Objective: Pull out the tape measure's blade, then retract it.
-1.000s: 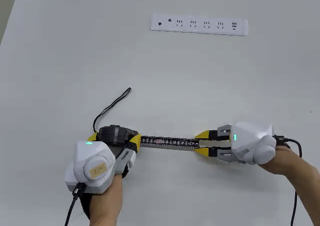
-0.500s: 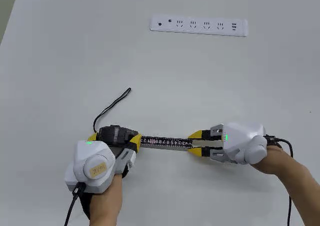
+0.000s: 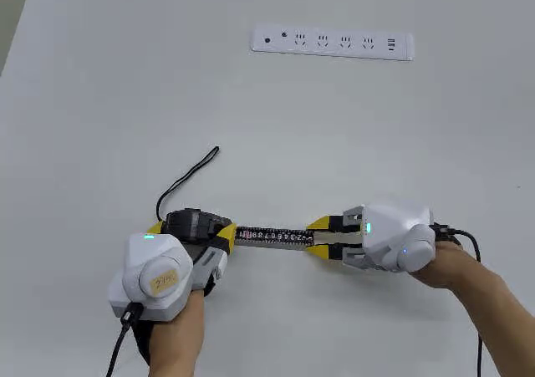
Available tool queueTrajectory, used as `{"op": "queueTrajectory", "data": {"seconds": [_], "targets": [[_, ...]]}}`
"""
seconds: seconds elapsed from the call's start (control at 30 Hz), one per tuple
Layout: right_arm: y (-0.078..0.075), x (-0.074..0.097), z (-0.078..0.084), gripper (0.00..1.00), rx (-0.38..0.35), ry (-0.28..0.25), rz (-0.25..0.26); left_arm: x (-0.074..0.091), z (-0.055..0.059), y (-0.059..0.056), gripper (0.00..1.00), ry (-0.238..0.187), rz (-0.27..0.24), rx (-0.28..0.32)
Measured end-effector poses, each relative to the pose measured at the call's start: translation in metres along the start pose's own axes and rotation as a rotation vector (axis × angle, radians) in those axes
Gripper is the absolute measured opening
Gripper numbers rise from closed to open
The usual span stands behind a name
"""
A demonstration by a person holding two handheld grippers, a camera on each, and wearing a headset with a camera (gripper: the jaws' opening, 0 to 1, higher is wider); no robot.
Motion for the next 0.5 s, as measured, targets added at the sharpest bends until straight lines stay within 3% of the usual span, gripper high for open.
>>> {"op": "queueTrajectory", "data": {"seconds": [0.5], "targets": [[0.000, -0.014, -0.009, 0.12, 0.003, -0.015, -0.005, 0.000, 0.000, 0.000, 0.61, 0.002, 0.003, 0.003]]}}
Point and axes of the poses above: the centre of the closed fingertips' face, and the gripper's own axes: x roughly backward along the fingers, y roughly to its left, z roughly out of its underside, the point moved 2 cm from there along x, roughly backward along the fingers, and after that the axes turned 8 degrees about -x, right-handed, at the moved point
